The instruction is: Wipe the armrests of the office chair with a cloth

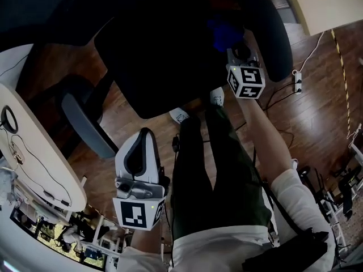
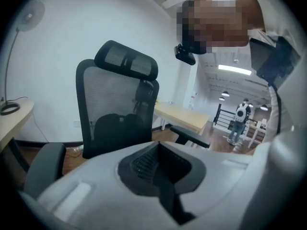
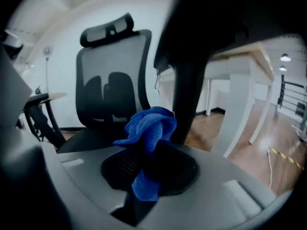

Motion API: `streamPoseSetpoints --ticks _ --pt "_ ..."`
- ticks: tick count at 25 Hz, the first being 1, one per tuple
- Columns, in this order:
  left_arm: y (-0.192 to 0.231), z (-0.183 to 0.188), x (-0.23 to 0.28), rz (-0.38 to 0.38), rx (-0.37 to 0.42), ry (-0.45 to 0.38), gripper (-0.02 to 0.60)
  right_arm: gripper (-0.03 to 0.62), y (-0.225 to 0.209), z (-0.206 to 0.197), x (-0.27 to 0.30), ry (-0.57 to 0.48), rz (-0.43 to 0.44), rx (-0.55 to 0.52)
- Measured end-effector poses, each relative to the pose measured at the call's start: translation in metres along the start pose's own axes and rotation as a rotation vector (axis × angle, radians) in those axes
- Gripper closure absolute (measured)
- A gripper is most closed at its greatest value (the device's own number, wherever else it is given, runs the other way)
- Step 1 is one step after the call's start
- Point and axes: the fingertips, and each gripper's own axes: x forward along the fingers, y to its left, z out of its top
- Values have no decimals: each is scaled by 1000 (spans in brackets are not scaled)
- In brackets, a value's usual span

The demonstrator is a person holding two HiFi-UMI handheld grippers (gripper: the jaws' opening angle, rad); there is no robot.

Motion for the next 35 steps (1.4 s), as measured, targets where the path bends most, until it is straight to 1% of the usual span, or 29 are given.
streamPoseSetpoints --ticks 3,5,7,8,10,12,13,14,16,18,19,20,22,23,25,27,29,32,34,35 --pt "5 -7 -8 28 -30 3 589 522 -15 -38 34 125 -26 45" --pt "7 -9 -13 43 -46 -7 589 523 -17 -46 43 157 -29 39" --pt "8 -11 -18 50 -53 -17 589 523 -2 -36 36 145 20 19" --pt "9 -12 -20 49 -52 -22 589 522 12 -29 23 135 63 13" --pt "8 -10 -19 47 -38 -32 589 522 52 -12 -22 107 194 -14" --pt "0 0 -15 34 -17 -51 589 523 89 17 -91 43 339 -40" --pt "-9 8 -12 14 -5 -67 589 523 97 35 -129 4 380 -37" --pt "-20 16 -10 -16 11 -83 589 523 97 54 -165 -34 393 -28" --pt "-40 26 -5 -69 51 -98 589 522 81 93 -219 -102 372 -8" --pt "-58 33 9 -91 88 -95 589 523 44 125 -243 -160 330 13" --pt "-70 35 19 -104 106 -91 589 523 17 132 -246 -176 299 18" --pt "-83 35 30 -118 119 -85 589 523 -12 133 -245 -181 263 19" --pt "-110 35 54 -124 113 -83 589 523 -72 125 -232 -167 202 25" --pt "-120 37 68 -109 102 -91 589 523 -96 121 -221 -161 192 29" --pt "-136 33 89 -63 101 -91 589 523 -122 116 -195 -168 216 16" --pt "-153 25 105 -24 140 -63 589 523 -127 106 -171 -188 256 -10" --pt "-172 22 121 -7 180 -41 589 523 -125 88 -149 -167 287 -20" --pt "-196 29 142 -12 163 -44 589 523 -116 68 -116 -81 344 -29" --pt "-206 29 152 -15 150 -38 589 523 -104 61 -90 -76 388 -40" --pt "-211 26 154 -9 160 -31 589 523 -97 59 -75 -92 414 -46"
